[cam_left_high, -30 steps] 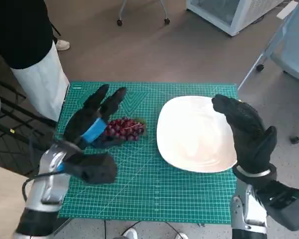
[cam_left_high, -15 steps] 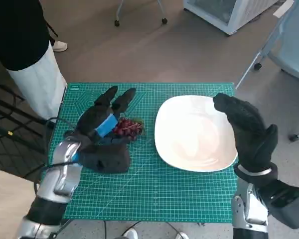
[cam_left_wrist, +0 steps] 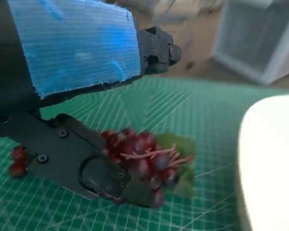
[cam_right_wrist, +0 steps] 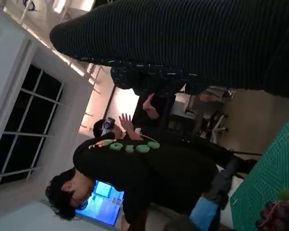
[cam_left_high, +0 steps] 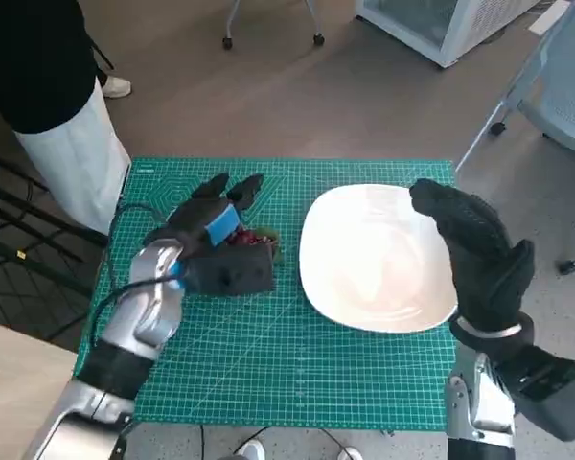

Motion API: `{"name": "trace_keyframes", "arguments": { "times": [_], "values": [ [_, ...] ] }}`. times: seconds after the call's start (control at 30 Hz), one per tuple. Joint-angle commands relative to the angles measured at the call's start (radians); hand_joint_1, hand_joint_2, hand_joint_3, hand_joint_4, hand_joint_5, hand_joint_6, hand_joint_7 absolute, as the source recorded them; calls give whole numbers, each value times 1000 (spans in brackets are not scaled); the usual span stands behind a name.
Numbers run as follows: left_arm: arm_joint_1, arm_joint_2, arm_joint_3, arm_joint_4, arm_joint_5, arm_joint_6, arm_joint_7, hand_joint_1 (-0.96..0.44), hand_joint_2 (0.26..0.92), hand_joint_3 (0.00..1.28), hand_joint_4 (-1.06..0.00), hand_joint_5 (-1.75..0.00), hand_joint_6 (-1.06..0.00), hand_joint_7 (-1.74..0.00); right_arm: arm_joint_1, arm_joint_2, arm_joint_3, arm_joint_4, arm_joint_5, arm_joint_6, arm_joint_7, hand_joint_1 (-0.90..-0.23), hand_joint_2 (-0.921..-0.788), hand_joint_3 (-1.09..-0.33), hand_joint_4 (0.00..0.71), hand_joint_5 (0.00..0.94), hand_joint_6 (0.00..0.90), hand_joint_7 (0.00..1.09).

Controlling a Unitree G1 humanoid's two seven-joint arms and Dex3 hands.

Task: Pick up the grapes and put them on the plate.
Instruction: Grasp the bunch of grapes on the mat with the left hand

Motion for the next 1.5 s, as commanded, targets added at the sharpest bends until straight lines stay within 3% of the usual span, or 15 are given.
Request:
{"name": "trace_keyframes", "arguments": {
  "times": [0.03,0.43,1.5],
  "values": [
    [-37,-8,-28,39,9,63,-26,-490,725,0,1,1,-128,-12,16,-4,-3,10,-1,4,3,-652,-921,-717,265,4,16,368],
    [-81,-26,-56,165,-23,127,-33,-494,721,0,1,1,-126,-7,14,-3,-7,19,-5,-2,0,-644,-921,-718,274,7,16,369],
    [-191,-105,-143,606,-74,4,20,-502,731,2,1,1,-133,-3,6,-4,-6,40,4,-5,11,-652,-921,-721,275,4,9,377]
  ]
}}
